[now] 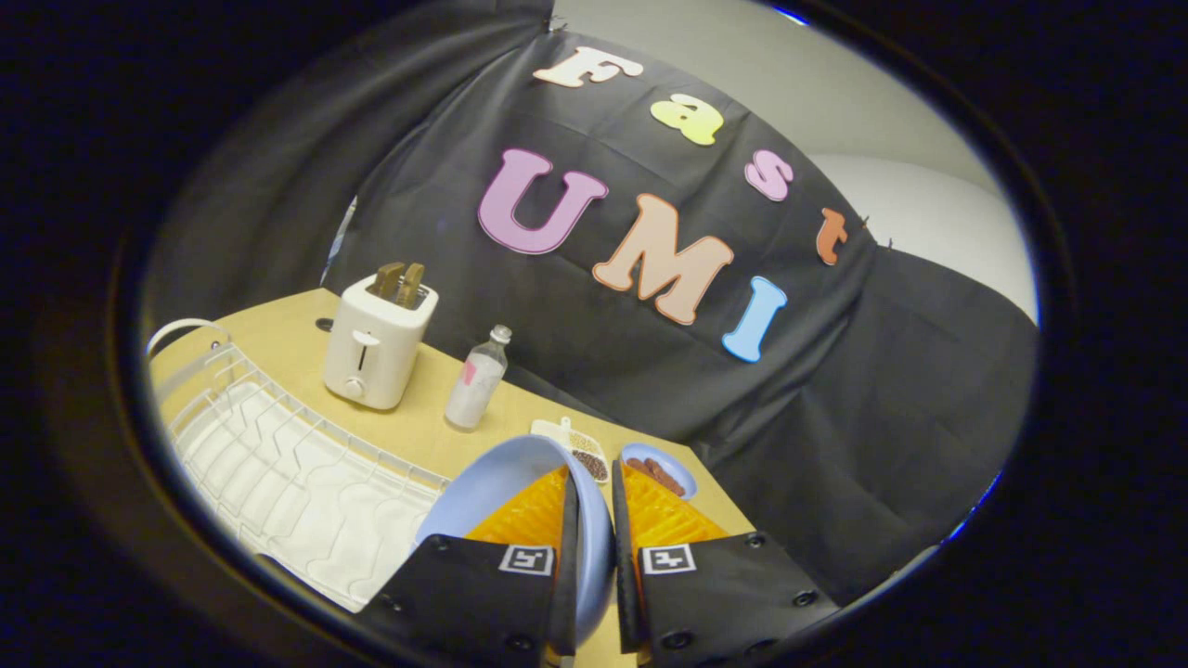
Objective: Take the plate from the dish rack, then take the spoon from the basket and place it into the plate.
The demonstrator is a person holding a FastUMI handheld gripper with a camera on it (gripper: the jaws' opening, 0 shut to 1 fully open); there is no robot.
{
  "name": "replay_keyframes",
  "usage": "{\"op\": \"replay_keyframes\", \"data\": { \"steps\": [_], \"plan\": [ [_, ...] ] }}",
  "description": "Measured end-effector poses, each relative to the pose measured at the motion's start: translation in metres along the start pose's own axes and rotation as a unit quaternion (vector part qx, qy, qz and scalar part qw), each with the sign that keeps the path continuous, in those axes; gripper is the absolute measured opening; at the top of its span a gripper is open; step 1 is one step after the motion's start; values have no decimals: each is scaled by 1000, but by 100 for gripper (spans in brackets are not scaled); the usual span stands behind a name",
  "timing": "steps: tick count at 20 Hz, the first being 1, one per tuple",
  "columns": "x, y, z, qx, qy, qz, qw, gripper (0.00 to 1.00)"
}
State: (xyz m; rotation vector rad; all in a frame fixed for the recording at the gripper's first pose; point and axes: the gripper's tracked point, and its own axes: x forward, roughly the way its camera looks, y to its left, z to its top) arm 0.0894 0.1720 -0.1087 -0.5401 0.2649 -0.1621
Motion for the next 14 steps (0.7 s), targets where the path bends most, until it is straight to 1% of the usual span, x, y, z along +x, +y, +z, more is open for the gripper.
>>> {"op": "replay_keyframes", "data": {
  "steps": [3, 5, 7, 10, 14],
  "plan": [
    [0, 2, 6, -16, -4, 0, 1000, 20],
    [0, 6, 18, -19, -13, 2, 1000, 20],
    [0, -1, 34, -26, -30, -9, 999, 20],
    [1, -7, 46, -19, -37, -5, 999, 20],
    [-3, -26, 53, 2, -39, 0, 999, 17]
  ]
}}
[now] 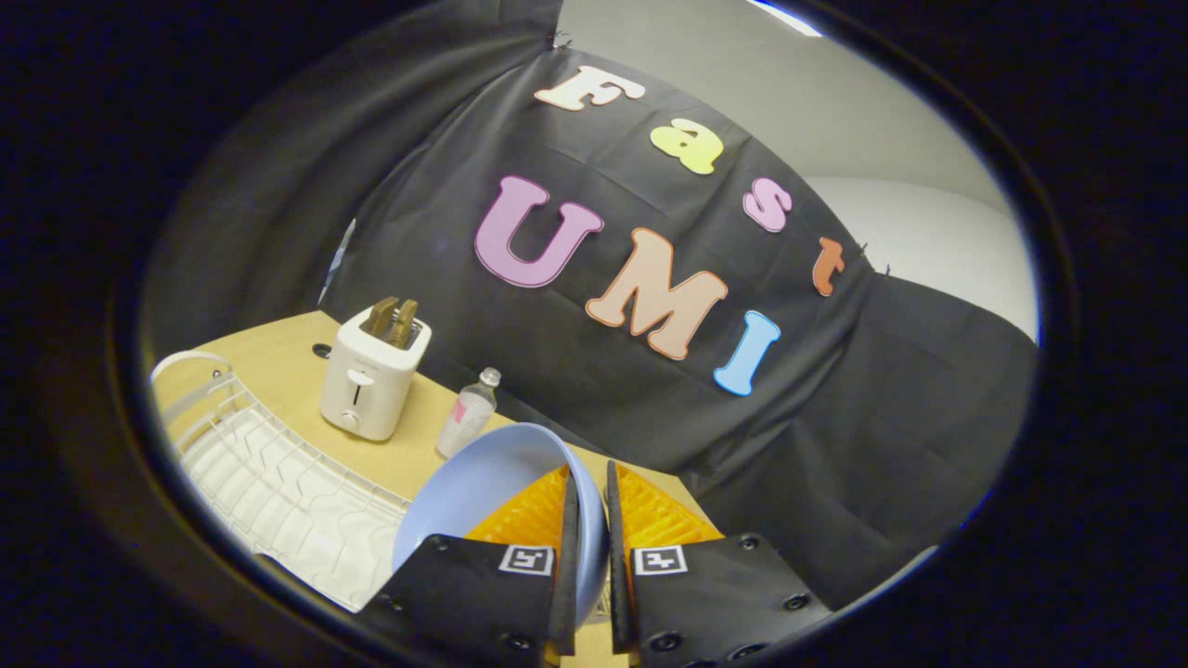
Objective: Take the plate from the dish rack, then take the spoon from the basket and place it into the plate.
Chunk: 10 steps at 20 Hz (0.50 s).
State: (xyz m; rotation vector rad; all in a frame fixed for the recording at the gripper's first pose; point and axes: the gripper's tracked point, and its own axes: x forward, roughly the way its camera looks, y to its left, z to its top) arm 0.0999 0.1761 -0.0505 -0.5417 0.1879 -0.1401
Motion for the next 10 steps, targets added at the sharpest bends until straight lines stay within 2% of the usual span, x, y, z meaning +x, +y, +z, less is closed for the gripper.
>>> {"op": "replay_keyframes", "data": {
  "steps": [10],
  "plan": [
    [-8, -79, -25, 66, 34, -14, 997, 18]
  ]
}}
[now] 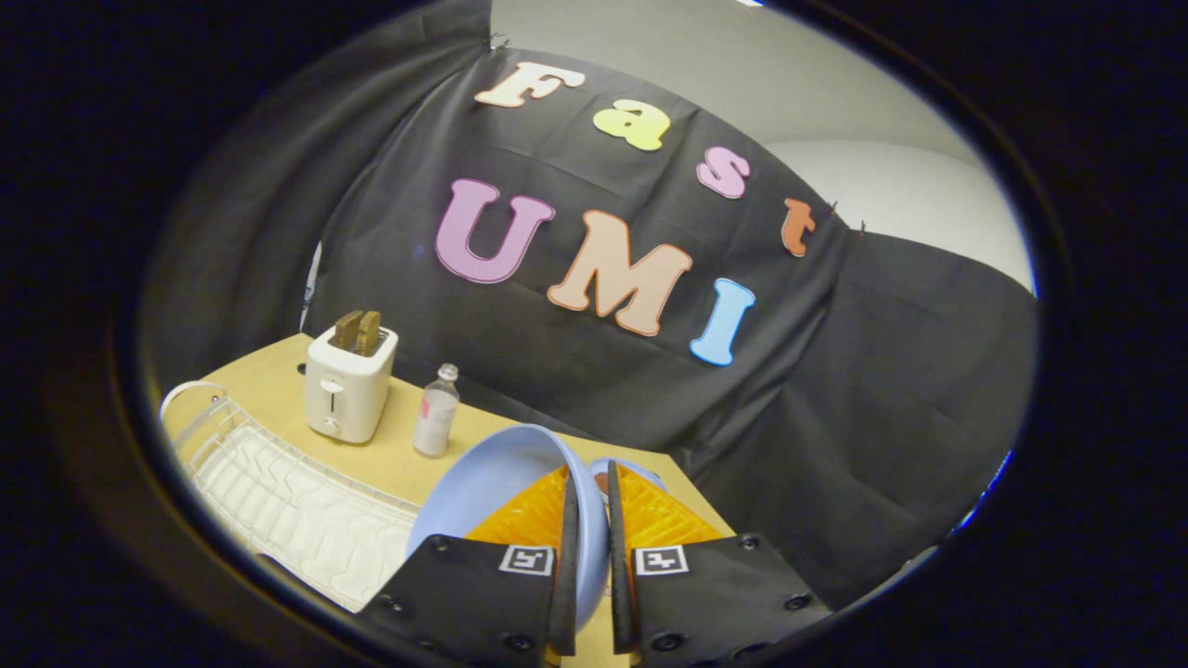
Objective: Take the plate from the dish rack, then take the spoon from the basket and place it into the plate.
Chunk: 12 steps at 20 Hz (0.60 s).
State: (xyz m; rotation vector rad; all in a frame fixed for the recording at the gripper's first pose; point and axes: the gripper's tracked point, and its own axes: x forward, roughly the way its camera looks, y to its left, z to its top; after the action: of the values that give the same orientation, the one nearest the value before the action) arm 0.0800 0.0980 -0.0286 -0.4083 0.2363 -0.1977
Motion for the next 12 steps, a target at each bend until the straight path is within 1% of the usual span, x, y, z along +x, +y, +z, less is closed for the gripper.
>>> {"op": "replay_keyframes", "data": {
  "steps": [5, 12],
  "plan": [
    [-3, -45, -20, 62, 31, -8, 998, 19],
    [-10, -97, -43, 130, 55, -19, 990, 21]
  ]
}}
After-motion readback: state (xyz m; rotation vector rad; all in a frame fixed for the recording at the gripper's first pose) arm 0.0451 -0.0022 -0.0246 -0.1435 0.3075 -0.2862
